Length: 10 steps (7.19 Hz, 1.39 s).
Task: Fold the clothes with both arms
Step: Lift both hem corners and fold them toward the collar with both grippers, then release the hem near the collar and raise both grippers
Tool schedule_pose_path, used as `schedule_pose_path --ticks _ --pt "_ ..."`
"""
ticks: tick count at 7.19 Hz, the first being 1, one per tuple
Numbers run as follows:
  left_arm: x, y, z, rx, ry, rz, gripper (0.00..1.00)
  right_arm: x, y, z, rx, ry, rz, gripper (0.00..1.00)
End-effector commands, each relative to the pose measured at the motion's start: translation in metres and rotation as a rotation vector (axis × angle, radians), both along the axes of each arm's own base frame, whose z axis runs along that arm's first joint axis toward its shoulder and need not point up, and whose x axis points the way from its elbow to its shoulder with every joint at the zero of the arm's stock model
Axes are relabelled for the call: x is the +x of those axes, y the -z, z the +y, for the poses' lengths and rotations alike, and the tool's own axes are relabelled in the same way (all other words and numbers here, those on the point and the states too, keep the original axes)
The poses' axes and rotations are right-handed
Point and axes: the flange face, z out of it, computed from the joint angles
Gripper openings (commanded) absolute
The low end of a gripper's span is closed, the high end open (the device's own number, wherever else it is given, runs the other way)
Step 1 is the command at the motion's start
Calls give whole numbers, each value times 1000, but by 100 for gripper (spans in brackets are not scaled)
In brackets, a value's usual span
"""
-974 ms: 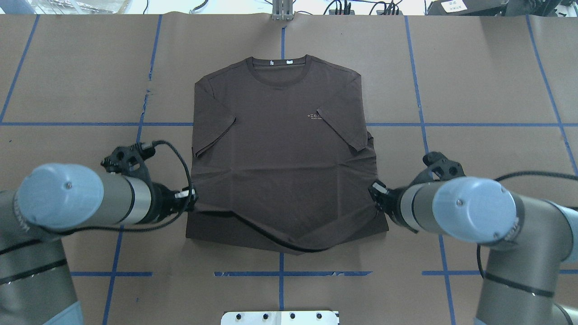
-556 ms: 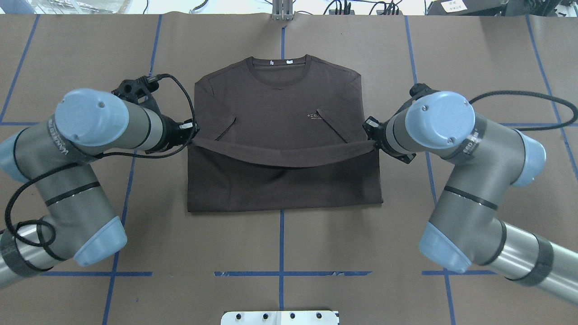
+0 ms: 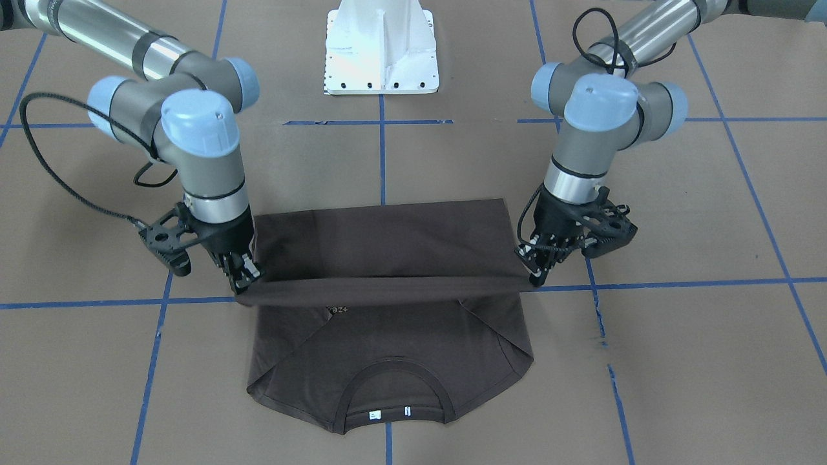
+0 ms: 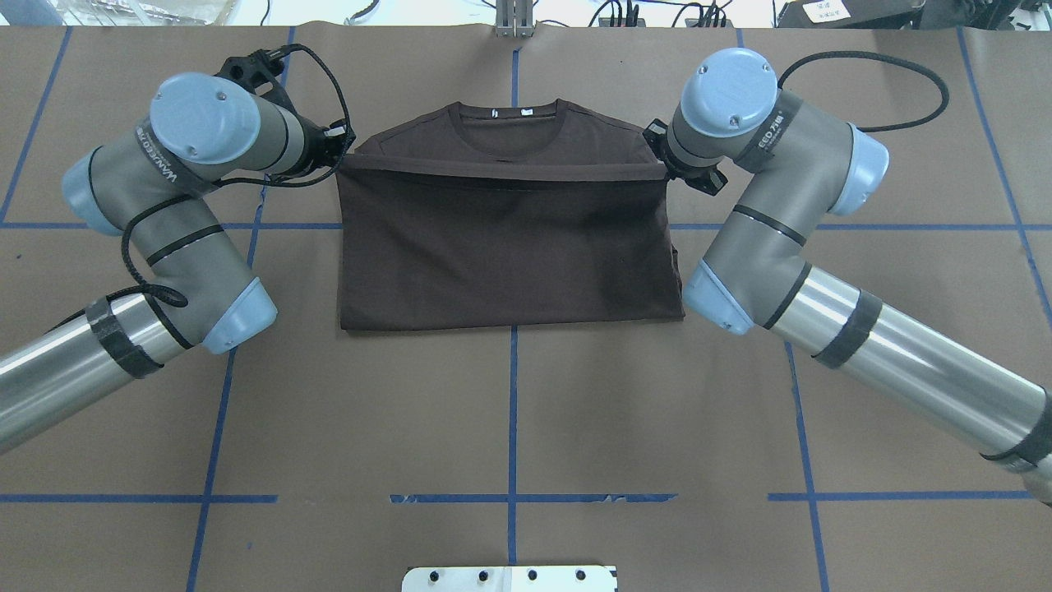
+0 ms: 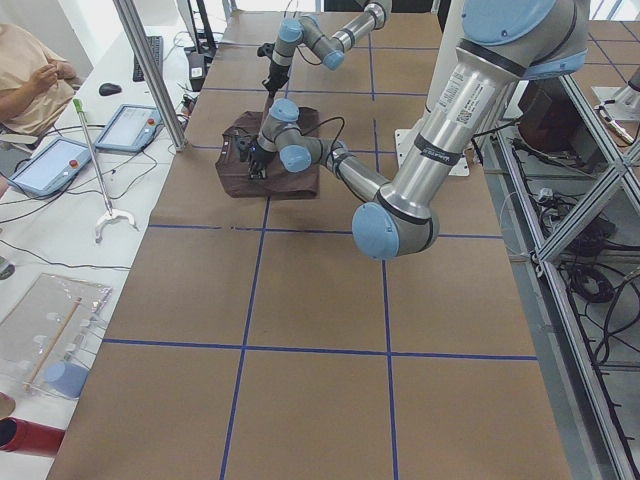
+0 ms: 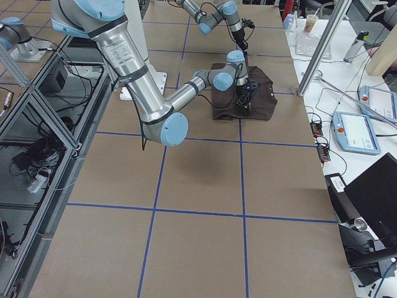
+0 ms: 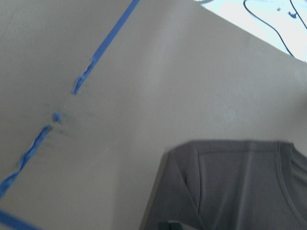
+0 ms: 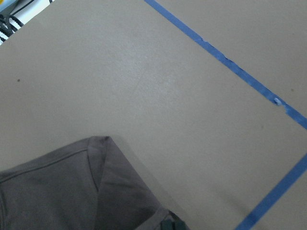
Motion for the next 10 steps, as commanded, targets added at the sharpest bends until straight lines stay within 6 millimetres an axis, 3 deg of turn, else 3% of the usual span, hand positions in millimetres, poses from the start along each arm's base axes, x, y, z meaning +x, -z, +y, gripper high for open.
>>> schedule_pose_path --ticks 1,2,4,5,6,7,8,9,10 --pt "16 -15 -25 23 41 -13 0 -20 4 -35 -18 -1 24 0" --pt "29 -17 -39 20 46 -25 0 -20 2 -42 -22 -7 39 0" --pt "33 -27 -44 28 57 -27 0 -19 6 -54 -24 -16 45 0" --pt "33 -29 -43 29 57 -26 0 -25 -2 -59 7 -21 21 0" --pt "33 -29 -42 29 55 -22 17 -27 -6 -62 19 -26 13 26" --pt "33 -28 -41 46 55 -2 29 -28 3 -63 28 -26 3 59" --pt "32 -26 -39 80 53 37 44 -29 9 -64 31 -27 -4 66" --pt "27 -20 -36 121 52 85 47 -24 30 -58 48 -29 -47 66" --pt "17 1 -29 162 53 135 47 0 33 -27 60 1 -106 69"
